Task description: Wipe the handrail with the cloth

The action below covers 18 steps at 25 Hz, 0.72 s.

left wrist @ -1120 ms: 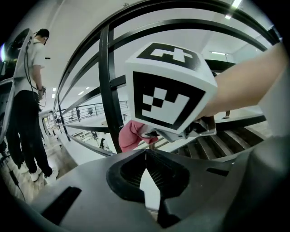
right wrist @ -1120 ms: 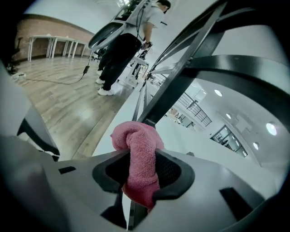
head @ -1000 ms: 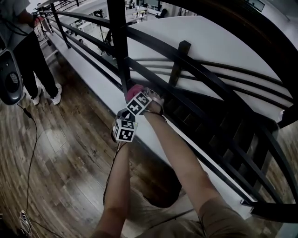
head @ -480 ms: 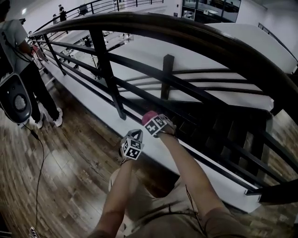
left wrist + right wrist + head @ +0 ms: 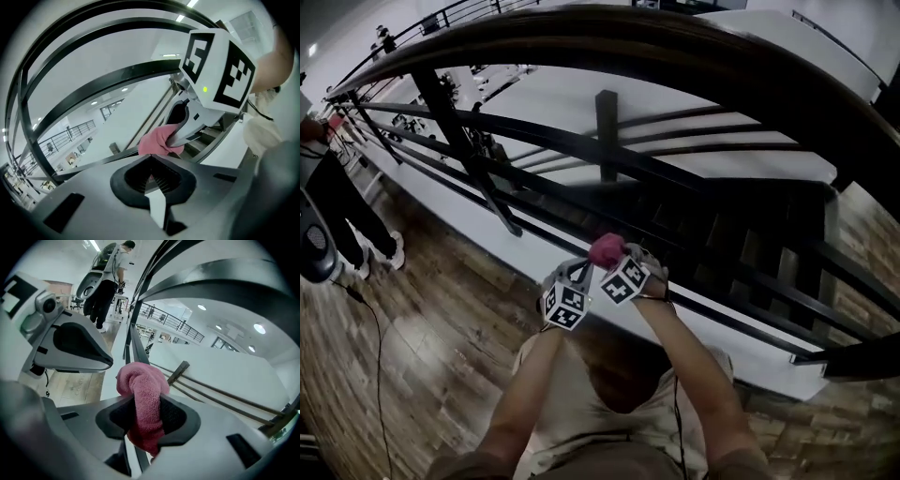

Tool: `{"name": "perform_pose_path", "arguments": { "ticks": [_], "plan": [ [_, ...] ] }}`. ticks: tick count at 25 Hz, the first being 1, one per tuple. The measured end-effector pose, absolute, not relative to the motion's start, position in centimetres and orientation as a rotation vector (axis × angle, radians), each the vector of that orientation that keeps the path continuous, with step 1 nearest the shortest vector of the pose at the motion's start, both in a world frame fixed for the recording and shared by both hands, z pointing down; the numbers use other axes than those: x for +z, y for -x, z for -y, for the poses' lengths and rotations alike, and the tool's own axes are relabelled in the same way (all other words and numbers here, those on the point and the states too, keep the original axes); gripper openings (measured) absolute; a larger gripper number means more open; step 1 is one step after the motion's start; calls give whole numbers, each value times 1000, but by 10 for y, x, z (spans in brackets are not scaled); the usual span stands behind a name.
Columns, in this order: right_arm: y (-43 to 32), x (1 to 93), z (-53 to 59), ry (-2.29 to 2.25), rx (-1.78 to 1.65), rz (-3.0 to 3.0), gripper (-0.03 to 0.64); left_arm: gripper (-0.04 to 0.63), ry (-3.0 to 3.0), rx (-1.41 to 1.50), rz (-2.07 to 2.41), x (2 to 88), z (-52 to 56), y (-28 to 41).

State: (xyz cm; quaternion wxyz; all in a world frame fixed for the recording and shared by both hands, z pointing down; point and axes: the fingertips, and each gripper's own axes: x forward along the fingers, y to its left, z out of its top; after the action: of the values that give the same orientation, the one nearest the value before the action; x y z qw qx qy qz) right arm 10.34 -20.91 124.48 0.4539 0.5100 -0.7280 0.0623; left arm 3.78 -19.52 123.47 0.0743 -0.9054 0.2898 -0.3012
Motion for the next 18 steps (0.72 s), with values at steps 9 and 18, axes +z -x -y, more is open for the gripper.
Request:
{"name": "perform_pose_path", "arguments": {
  "ticks": [9,18],
  "plan": [
    [-228,1245,96,-1356,145,1673,144,17,2699,-805,-590,1204,119,-135],
    [-362,1234,-25,-1557,294,1555,144,17,2704,-671,-182,1180,10,-283]
  ]
}}
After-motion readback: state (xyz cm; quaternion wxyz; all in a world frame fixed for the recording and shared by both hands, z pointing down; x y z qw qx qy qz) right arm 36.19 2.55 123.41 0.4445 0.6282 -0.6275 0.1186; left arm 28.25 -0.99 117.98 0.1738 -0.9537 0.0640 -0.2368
